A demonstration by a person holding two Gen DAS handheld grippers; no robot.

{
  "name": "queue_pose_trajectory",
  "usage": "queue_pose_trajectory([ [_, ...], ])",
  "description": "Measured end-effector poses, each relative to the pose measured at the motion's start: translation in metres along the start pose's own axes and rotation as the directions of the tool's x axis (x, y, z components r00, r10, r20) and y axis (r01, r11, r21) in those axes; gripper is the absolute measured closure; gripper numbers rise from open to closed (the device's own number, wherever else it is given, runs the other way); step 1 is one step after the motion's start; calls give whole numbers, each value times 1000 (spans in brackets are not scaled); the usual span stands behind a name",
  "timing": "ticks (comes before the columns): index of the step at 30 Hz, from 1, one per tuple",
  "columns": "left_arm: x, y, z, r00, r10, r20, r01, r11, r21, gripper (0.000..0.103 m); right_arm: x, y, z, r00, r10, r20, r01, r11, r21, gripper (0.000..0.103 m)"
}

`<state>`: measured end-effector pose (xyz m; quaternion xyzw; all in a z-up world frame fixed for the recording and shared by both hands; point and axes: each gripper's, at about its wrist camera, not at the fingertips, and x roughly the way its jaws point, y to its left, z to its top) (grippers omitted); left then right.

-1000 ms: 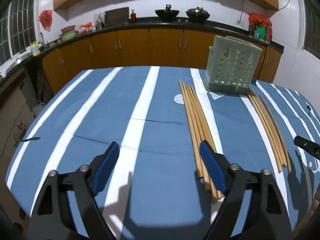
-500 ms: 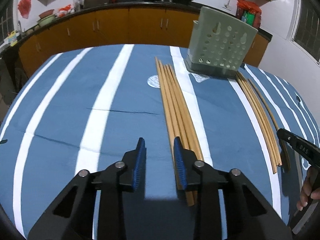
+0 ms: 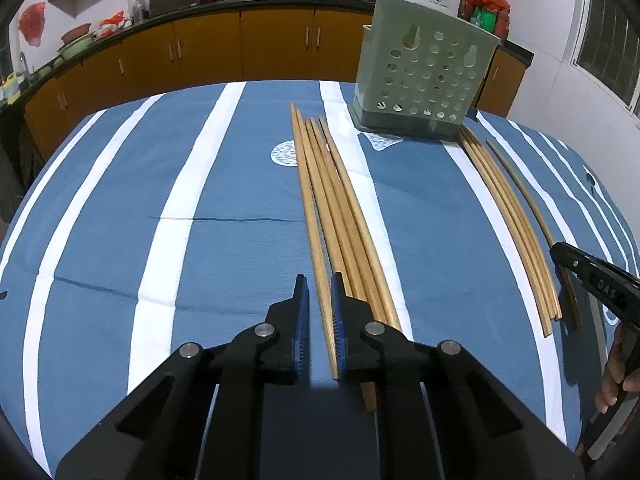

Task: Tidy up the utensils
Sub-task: 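Lower the left tool onto a wooden chopstick and close it while the right tool grasps another chopstick, then lift both held chopsticks upright and carry them over the green utensil holder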

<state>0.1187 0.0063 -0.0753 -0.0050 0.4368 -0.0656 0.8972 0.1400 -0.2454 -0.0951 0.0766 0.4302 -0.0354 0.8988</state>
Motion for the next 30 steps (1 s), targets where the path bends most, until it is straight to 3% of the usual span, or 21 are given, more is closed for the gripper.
queue_pose_trajectory([
  [7,4,4,4,1000,24,0,-24,1000,3,95,0,2,-1,1000,-3,6,3,1000,-25,94],
  [13,10,33,16,996,85,4,-84,996,-41,96,6,-4,9,1000,-4,11,4,1000,-11,95],
  [30,8,34,10,997,82,16,-82,997,-12,95,6,-15,7,999,-24,33,25,1000,-10,94],
])
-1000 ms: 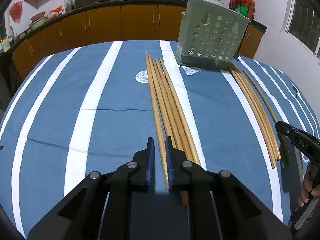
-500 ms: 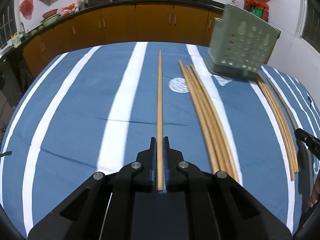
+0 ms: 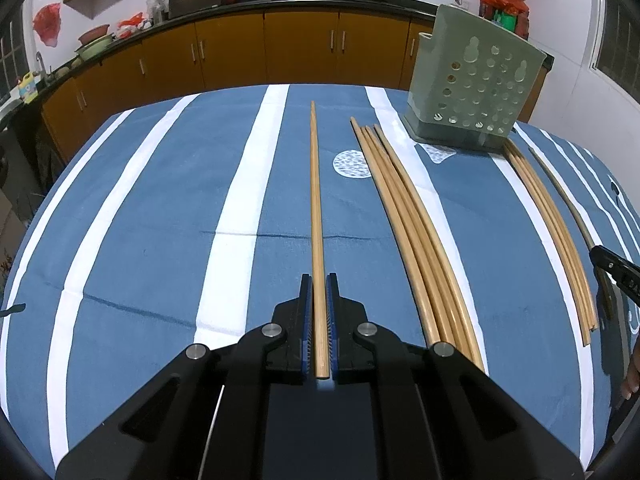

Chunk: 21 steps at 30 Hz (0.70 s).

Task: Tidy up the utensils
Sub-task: 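Lift both held chopsticks upright and carry them over the green utensil holder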

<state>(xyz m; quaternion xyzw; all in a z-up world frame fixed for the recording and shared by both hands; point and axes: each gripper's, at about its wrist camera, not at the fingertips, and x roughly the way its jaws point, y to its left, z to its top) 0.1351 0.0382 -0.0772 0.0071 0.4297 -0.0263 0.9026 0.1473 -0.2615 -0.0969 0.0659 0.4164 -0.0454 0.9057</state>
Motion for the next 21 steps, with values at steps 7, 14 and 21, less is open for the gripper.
queue_pose_trajectory([
  [7,-18,4,11,998,-5,56,5,1000,-7,96,-20,-5,15,999,30,40,-30,999,13,95],
  [14,-72,17,51,971,-4,238,12,999,-32,96,-71,-14,52,979,50,196,-56,998,27,95],
  [21,-97,27,78,947,-10,322,32,997,-65,96,-99,-15,73,957,55,284,-67,997,32,95],
])
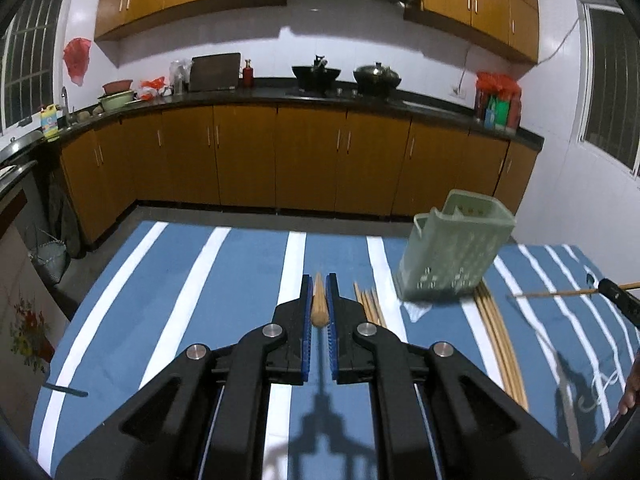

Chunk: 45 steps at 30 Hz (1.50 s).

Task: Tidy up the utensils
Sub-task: 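Lift both held chopsticks upright and carry them over the green utensil holder, then open both tools to drop the chopsticks into the green holder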

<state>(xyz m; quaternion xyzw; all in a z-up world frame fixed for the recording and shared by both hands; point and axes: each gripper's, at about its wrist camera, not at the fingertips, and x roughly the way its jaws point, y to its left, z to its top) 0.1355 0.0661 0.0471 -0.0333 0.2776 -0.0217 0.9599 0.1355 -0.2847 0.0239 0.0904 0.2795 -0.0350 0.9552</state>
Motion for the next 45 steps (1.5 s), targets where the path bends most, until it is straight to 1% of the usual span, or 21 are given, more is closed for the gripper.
queue_pose_trajectory([
  [4,3,2,14,1000,-1,20,1,1000,-12,96,-3,2,11,1000,4,26,-4,1000,0,95],
  [7,4,4,30,999,5,42,-4,1000,-24,96,-5,4,30,998,10,60,-10,1000,3,95],
  [10,-2,3,54,996,5,91,-3,1000,-31,96,-18,8,59,991,28,133,-28,1000,-1,95],
  [12,-8,0,70,992,3,129,1,1000,-27,96,-32,14,84,979,57,195,-56,998,-8,95],
  [15,-22,-9,95,980,-10,200,15,1000,-23,96,-51,24,111,958,105,266,-104,994,-19,95],
  [17,-32,-17,111,968,-23,250,29,999,-24,96,-61,33,127,941,141,306,-138,990,-32,95],
  [19,-41,-28,127,951,-38,307,48,999,-25,96,-67,41,137,929,169,330,-164,986,-42,95],
  [20,-44,-31,131,946,-42,322,53,998,-25,96,-68,47,142,923,183,338,-176,983,-51,95],
  [21,-48,-39,138,934,-51,353,65,998,-27,96,-67,52,145,919,196,343,-186,981,-62,95],
  [23,-51,-47,146,921,-70,384,89,995,-33,96,-65,62,149,915,210,344,-194,978,-80,95],
  [25,-51,-58,150,907,-94,411,119,992,-35,96,-56,69,149,918,218,332,-198,976,-93,95],
  [27,-46,-68,147,901,-116,419,143,989,-32,96,-44,76,147,923,218,318,-195,975,-103,95],
  [30,-29,-81,137,906,-144,397,165,986,-19,96,-24,80,144,935,210,286,-189,977,-100,95],
  [34,7,-93,119,932,-163,324,179,984,-20,96,5,80,135,953,194,231,-176,979,-99,95],
  [37,28,-98,106,950,-179,256,192,981,-26,96,20,83,125,962,190,198,-171,979,-108,95],
  [39,32,-97,104,956,-184,230,196,980,-30,96,25,83,120,965,189,180,-171,979,-110,93],
  [41,33,-95,103,957,-188,222,199,980,-28,95,23,82,113,964,189,185,-171,979,-110,92],
  [42,32,-95,103,957,-187,223,198,980,-27,93,21,81,113,963,191,190,-173,979,-106,90],
  [43,30,-93,104,957,-184,226,195,980,-28,85,19,79,113,962,192,196,-175,979,-103,87],
  [44,29,-92,103,956,-181,230,193,981,-31,79,16,77,114,960,193,204,-176,979,-98,86],
  [45,27,-90,102,955,-178,237,191,981,-34,69,13,76,114,958,192,212,-176,980,-95,85],
])
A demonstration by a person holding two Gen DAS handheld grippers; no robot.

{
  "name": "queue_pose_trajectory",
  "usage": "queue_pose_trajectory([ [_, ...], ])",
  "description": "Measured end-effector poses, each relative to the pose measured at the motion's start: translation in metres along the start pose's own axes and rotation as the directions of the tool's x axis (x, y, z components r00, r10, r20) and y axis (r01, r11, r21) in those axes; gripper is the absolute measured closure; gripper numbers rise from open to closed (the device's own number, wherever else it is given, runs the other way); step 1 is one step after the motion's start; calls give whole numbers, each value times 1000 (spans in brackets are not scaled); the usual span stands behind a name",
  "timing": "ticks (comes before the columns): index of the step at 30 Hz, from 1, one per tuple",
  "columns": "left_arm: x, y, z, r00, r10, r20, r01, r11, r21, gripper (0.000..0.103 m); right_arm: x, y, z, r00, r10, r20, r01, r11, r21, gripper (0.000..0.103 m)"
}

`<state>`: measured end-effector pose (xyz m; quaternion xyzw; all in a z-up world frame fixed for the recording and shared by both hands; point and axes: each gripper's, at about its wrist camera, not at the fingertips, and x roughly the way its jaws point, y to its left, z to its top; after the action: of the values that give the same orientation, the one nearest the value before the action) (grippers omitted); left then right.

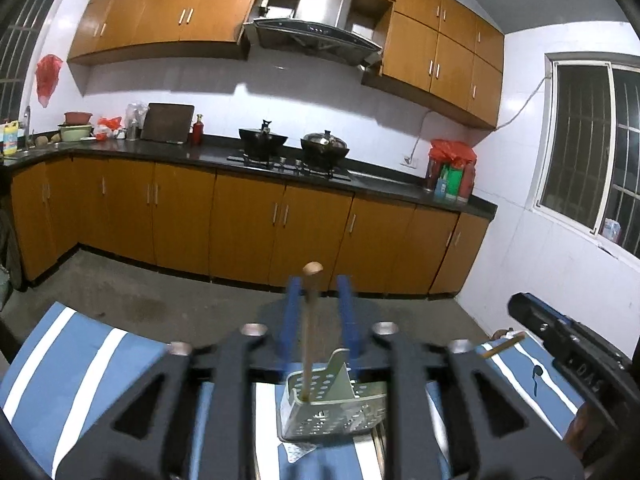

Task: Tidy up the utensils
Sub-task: 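Open both tools to drop the chopsticks into the green holder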

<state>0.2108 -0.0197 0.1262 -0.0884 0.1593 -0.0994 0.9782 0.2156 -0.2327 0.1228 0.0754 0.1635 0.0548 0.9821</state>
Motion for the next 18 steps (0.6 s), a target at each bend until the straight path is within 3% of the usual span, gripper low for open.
queue_pose_trajectory([
  [10,-41,17,10,997,-7,77,11,999,-51,62,-44,-31,-2,998,-59,33,57,997,52,80],
  [14,-64,34,0,995,33,90,-27,998,-65,59,-45,-50,-34,992,-118,-44,121,991,57,79],
  [18,-71,55,-32,991,137,14,-136,989,-55,58,-20,-61,-89,967,-127,-221,142,988,54,79],
])
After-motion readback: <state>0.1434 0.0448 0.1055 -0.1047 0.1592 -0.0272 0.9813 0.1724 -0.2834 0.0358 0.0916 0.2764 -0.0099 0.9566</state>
